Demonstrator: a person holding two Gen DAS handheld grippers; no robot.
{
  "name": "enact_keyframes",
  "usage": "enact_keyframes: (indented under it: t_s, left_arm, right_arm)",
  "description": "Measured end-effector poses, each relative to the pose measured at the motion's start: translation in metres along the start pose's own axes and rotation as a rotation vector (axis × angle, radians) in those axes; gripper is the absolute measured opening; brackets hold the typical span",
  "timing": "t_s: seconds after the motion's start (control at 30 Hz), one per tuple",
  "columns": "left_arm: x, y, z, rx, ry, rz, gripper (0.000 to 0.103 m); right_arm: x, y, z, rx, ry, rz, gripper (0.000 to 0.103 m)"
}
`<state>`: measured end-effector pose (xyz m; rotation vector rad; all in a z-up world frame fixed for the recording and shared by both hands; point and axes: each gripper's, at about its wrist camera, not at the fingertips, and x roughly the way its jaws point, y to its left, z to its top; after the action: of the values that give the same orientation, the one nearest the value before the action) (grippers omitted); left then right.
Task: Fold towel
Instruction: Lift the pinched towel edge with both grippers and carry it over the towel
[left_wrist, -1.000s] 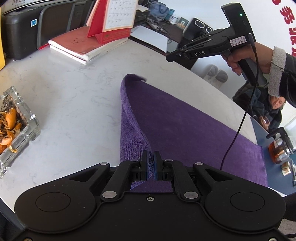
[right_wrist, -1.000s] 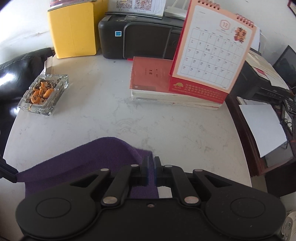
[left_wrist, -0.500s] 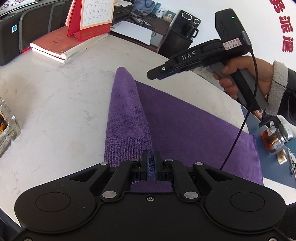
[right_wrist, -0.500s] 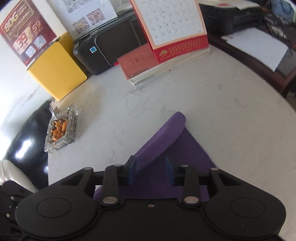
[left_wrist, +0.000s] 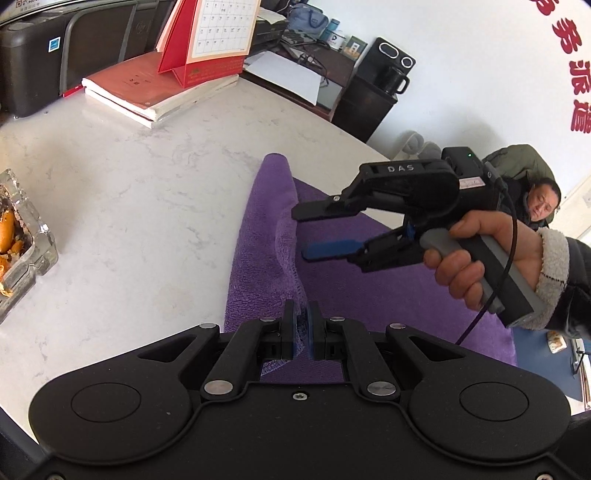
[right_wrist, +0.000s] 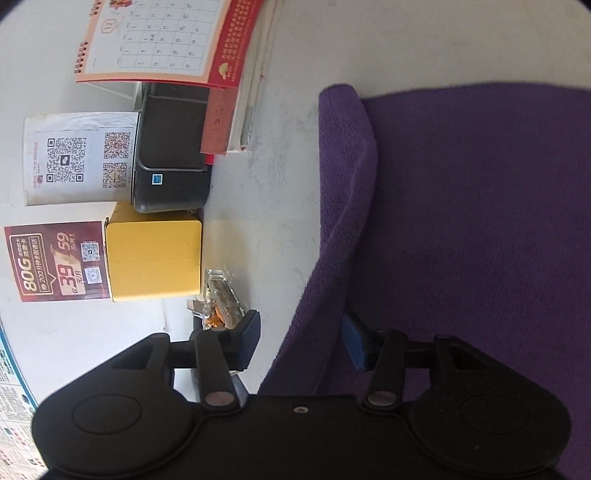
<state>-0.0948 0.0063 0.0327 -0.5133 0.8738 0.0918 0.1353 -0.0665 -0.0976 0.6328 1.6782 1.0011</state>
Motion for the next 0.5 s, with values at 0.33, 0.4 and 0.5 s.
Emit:
enact_keyframes:
  t_s: [0.33, 0.4, 0.5]
  left_arm:
    - [-0.002, -0.001, -0.003, 0.025, 0.028, -0.03, 0.005]
    - [-0.001, 0.002, -0.004, 0.02, 0.035, -0.03, 0.005]
    - [-0.001, 0.005, -0.006, 0.012, 0.038, -0.031, 0.005]
  right_arm:
    - [0.022, 0.019, 0.063, -0.019, -0.163, -0.036, 0.036]
    - [0.018, 0.021, 0.074, -0.012, -0.198, -0.023, 0.035]
    - [0.017, 0.029, 0.088, -0.013, -0.225, -0.008, 0.031]
